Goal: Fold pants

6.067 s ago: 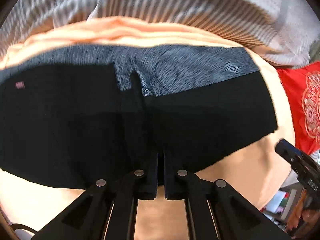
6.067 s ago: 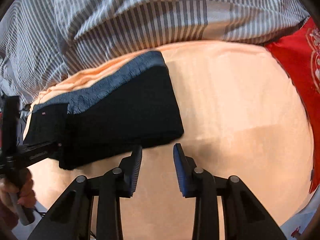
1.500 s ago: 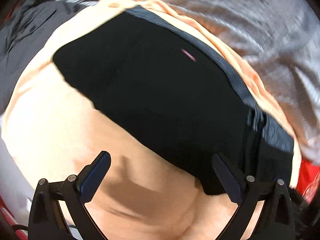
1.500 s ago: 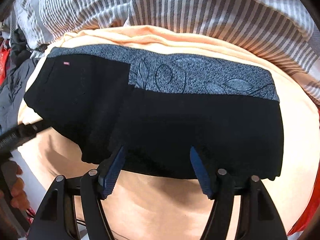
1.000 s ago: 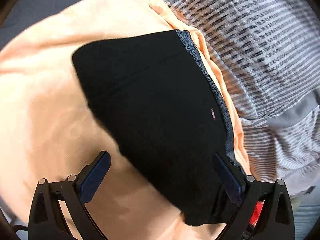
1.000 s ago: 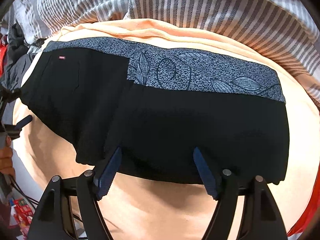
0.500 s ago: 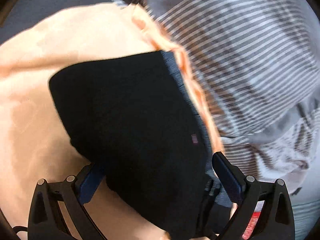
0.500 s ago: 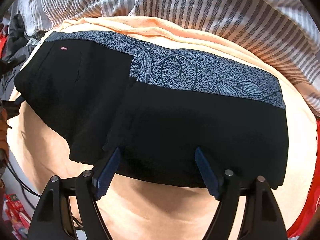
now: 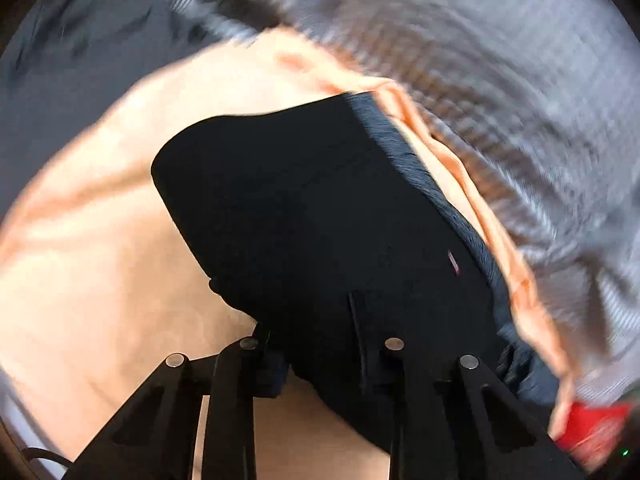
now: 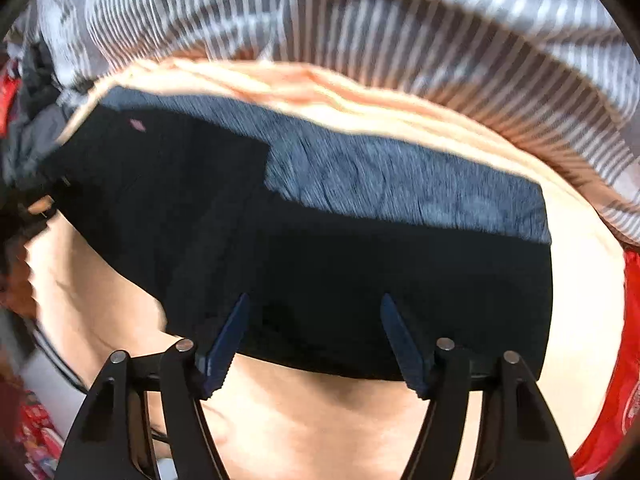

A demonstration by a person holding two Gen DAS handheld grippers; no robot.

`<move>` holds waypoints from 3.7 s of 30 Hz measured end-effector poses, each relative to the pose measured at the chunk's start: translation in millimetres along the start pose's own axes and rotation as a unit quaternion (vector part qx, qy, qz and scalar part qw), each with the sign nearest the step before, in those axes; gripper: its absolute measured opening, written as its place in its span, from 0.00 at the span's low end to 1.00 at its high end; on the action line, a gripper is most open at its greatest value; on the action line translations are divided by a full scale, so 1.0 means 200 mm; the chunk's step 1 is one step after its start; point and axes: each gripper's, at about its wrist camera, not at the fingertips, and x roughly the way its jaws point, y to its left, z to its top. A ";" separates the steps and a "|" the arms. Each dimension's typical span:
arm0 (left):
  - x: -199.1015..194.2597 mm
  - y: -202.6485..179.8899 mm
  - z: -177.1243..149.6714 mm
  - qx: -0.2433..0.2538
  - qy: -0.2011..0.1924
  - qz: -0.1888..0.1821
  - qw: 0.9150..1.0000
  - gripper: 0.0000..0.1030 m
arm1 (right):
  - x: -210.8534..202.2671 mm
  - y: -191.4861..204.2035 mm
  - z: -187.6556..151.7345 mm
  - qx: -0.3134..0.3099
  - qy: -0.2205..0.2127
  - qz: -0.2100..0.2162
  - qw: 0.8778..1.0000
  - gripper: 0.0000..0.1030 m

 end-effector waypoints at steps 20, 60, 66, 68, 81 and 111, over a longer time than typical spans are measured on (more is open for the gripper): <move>-0.17 -0.43 -0.18 0.226 -0.094 0.135 0.960 0.23 | 0.15 1.23 0.97 -0.185 0.206 0.202 0.939 0.91; -0.58 -1.54 -0.87 0.525 -0.117 0.008 0.843 0.23 | -0.44 -0.55 0.15 0.108 -0.051 0.390 0.913 0.18; -0.41 -1.72 -1.15 0.590 -0.066 0.011 0.805 0.23 | -0.28 -0.95 -0.17 0.196 -0.062 0.392 0.897 0.18; -0.33 -1.75 -1.24 0.608 -0.047 0.024 0.792 0.23 | -0.18 -1.05 -0.28 0.226 -0.057 0.391 0.890 0.18; -0.20 -1.66 -1.31 0.627 0.049 0.041 0.777 0.45 | 0.11 -1.26 -0.51 0.294 -0.032 0.362 0.884 0.28; 0.04 -1.18 -0.66 0.316 0.115 0.013 0.942 0.58 | 0.03 -1.20 -0.19 0.208 -0.044 0.121 0.970 0.06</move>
